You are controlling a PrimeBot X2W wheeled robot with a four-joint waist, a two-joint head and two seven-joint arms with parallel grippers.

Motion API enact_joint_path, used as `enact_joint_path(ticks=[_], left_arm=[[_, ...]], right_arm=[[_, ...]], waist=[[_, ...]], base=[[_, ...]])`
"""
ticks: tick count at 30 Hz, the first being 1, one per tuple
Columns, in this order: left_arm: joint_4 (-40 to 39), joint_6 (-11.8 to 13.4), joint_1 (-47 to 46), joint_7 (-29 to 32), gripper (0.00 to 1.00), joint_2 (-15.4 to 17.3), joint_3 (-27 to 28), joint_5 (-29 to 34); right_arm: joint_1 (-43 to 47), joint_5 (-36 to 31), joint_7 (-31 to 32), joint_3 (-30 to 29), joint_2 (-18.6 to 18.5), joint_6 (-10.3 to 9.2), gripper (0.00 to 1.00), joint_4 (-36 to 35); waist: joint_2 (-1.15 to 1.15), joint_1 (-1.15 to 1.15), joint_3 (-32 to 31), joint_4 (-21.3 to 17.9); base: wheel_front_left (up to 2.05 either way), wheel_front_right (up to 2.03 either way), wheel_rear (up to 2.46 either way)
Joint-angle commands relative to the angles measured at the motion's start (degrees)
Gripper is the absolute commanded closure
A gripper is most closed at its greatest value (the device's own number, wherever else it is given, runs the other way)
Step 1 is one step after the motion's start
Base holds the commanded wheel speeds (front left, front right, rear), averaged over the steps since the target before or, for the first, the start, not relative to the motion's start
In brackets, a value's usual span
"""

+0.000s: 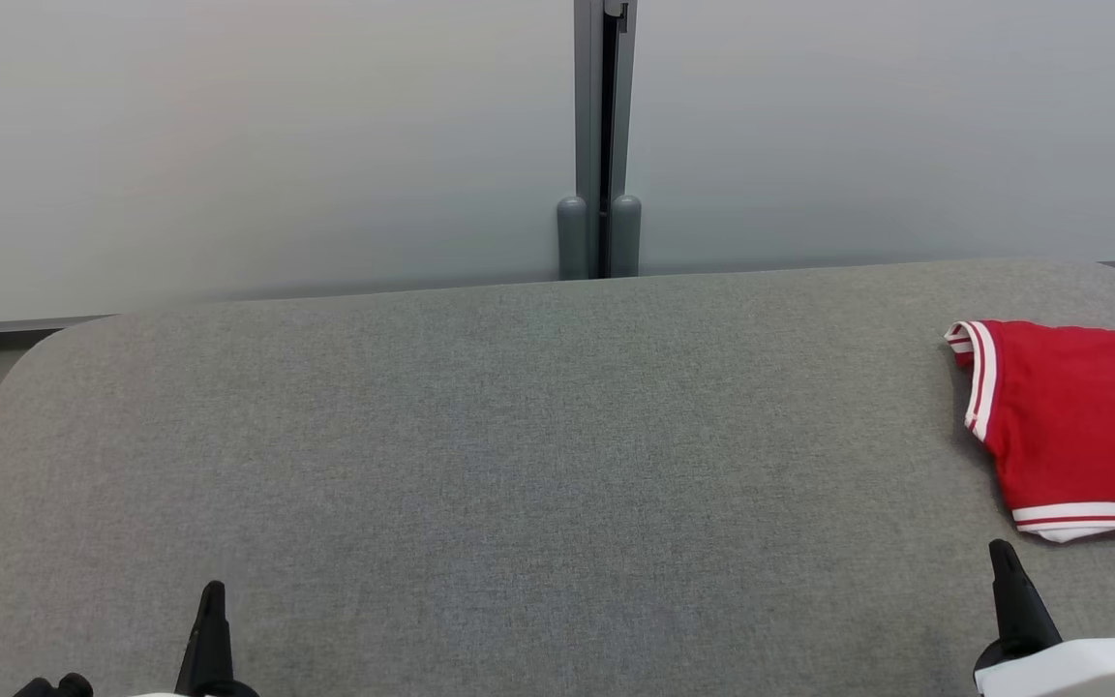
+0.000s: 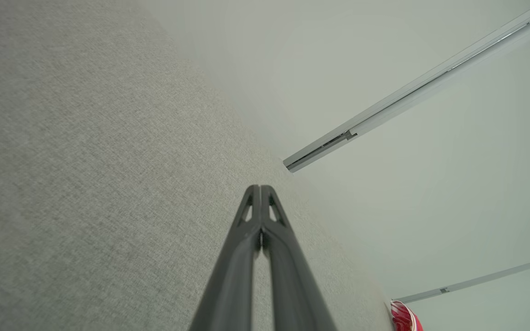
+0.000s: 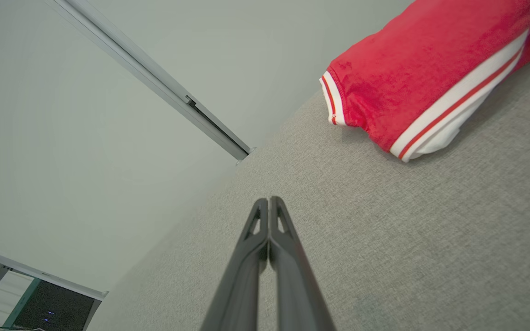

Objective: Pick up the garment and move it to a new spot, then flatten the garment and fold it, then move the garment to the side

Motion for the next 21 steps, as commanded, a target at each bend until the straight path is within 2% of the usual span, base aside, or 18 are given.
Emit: enact_joint_path(ticks=[1,21], left_arm=[[-0.48,-0.51,-2.16,0.39,1.0,0.44,0.48,-1.73],[-0.08,-1.64,-5.6,3.56,1.0,0.56,1.39,-12.24]], right_arm=[[-1.67,2.23,0.56,-0.52,-0.25,0.01,1.0,-0.52],[-3.96,15.31,3.7,-1.82,-0.01,0.01,1.0,-0.26]], waist=[[0.0,0.0,0.07,0.01],[0.0,0.0,0.84,0.06]], base=[[0.0,0.0,0.0],[0.0,0.0,0.0]])
